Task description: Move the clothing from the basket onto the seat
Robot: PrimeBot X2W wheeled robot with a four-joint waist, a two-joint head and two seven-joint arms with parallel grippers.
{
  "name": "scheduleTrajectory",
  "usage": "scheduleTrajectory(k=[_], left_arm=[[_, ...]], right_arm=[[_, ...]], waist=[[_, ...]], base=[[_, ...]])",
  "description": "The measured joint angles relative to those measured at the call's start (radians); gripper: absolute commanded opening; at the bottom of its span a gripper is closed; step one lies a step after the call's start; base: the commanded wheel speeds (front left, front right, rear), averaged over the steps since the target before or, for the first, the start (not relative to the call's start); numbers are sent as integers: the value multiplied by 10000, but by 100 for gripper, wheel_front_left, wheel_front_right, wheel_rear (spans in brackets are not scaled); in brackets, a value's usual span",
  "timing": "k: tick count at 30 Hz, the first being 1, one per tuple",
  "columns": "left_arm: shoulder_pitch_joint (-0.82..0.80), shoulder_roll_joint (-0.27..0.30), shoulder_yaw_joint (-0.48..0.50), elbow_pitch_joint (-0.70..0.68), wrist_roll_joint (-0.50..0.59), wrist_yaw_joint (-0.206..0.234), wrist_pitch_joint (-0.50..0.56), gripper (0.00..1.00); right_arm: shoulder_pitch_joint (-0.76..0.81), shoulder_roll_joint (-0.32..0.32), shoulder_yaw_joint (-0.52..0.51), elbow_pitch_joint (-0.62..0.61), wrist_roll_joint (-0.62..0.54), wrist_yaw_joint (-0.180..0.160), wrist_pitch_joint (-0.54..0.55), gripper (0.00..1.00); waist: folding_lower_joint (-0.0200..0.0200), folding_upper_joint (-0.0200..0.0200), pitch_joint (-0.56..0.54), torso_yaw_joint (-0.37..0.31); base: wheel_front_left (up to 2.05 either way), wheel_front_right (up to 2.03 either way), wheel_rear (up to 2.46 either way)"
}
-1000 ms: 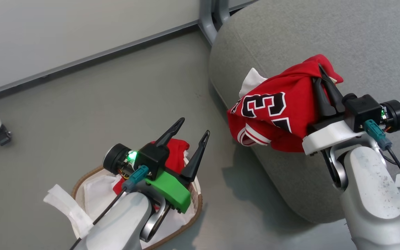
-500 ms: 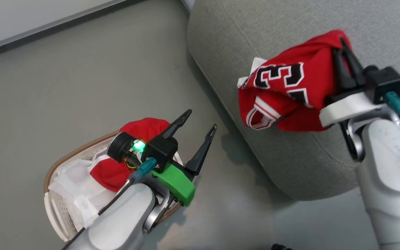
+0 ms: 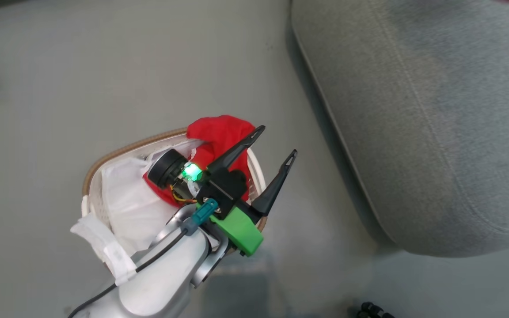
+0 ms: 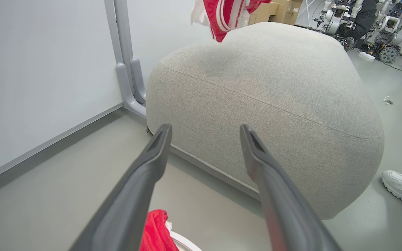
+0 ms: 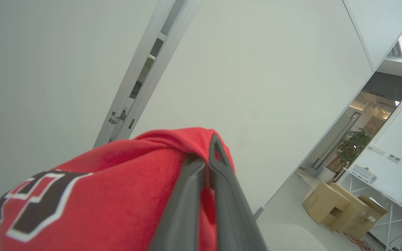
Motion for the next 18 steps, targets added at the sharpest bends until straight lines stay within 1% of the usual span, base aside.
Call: scheduleTrajectory(k=[2, 4, 8, 11, 13, 18], left_arm=[[-86, -13, -79, -155, 115, 33, 6, 100], [-135, -13, -113, -326, 173, 82, 25, 100], [-395, 107, -132, -732, 428, 224, 111, 100], [-469, 159, -199, -980, 616, 316, 232, 100], [-490, 198, -238, -1058, 639, 349, 309, 100], [-514, 267, -318, -1170, 688, 405, 370, 100]], right_arm=[[-515, -472, -234, 84, -119, 0, 182, 0], [-873, -773, -416, 257, -236, 0, 328, 0], [-1159, -1135, -754, 986, -915, 0, 556, 0], [-1098, -1007, -1198, 1653, -1373, 0, 548, 0], [-950, -732, -1699, 2151, -1540, 0, 345, 0], [-125, -25, -2276, 3415, -2127, 0, -50, 0]], waist=[[0, 0, 242, 231], [0, 0, 475, 422], [0, 0, 1043, 752], [0, 0, 1469, 944], [0, 0, 1763, 1056], [1, 0, 2323, 1234]], base=[[0, 0, 0], [0, 0, 0], [0, 0, 0], [0, 0, 0], [0, 0, 0], [0, 0, 0]])
